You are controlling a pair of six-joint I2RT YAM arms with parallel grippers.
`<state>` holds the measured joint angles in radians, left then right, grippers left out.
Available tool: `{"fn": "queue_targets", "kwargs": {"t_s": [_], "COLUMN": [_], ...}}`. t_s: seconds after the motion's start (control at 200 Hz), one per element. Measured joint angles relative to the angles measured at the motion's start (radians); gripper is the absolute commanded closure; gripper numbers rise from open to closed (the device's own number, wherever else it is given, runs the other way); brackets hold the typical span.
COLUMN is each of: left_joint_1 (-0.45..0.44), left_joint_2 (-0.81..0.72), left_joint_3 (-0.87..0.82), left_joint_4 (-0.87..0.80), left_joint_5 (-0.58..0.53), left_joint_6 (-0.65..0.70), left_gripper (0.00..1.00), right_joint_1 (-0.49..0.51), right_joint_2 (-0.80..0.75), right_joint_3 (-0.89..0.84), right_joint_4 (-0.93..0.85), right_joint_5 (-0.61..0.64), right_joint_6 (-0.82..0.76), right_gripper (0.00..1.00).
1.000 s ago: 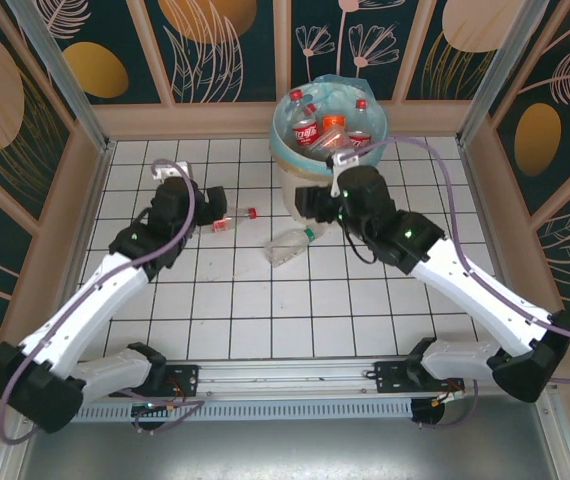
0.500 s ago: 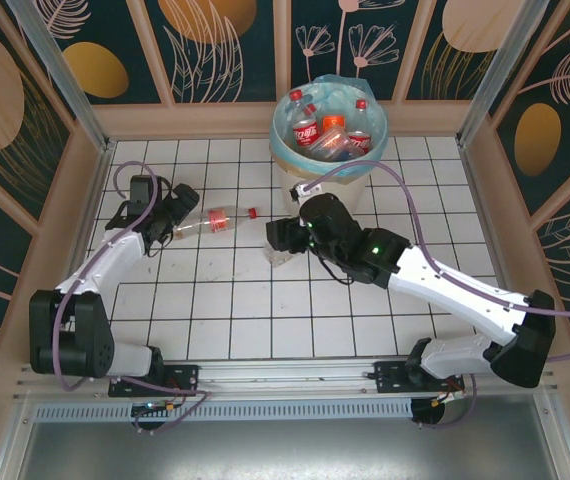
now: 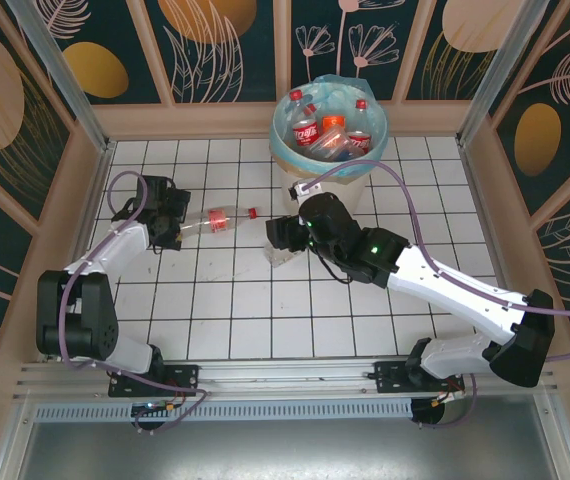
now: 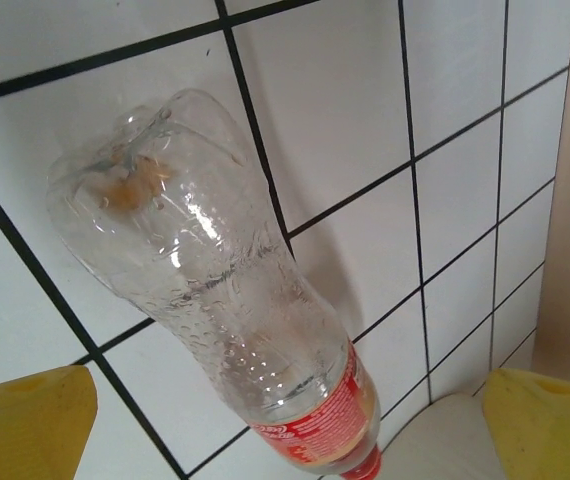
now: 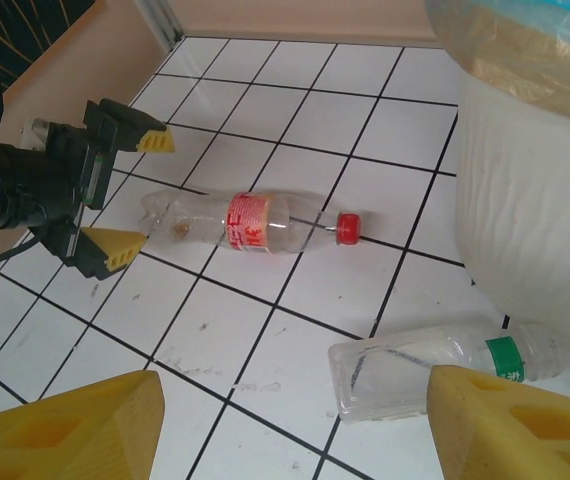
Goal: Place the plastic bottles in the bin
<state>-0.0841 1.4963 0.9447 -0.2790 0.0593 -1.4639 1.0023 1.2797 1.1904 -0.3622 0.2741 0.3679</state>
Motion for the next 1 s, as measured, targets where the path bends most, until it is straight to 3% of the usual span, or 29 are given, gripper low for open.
{"fn": "queue_targets", "kwargs": {"t_s": [0.26,0.52,0.736,1.001], "left_joint_1": [0.0,0.0,0.003,0.007], "left_joint_2": [0.064,0.23,0.385,0.412], "left_joint_3": [0.0,0.089,0.222,0.263], "left_joint_4": [-0.001,-0.018,-0.067,-0.122], "left_joint_5": [0.001,0.003,-0.011,-0.043], "left_joint_6": [-0.151,-0.184,-0.158,-0.108], "left_gripper": [0.01,0.03,0.2,0.47], "right_joint_1": [-0.006,-0.037,-0.062,-0.094], "right_joint_2": [-0.003,-0.015,-0.03,-0.064], "right_joint_3": [0.0,-0.001,-0.009,-0.045], "right_joint_4": [0.0,0.001,0.001,0.0], "right_joint_5": [0.024,0.031,0.032,0.035], "right_joint_6": [-0.023,-0.042,-0.048,-0.048], "right_gripper": [0.29,0.29,0.29,0.29]}}
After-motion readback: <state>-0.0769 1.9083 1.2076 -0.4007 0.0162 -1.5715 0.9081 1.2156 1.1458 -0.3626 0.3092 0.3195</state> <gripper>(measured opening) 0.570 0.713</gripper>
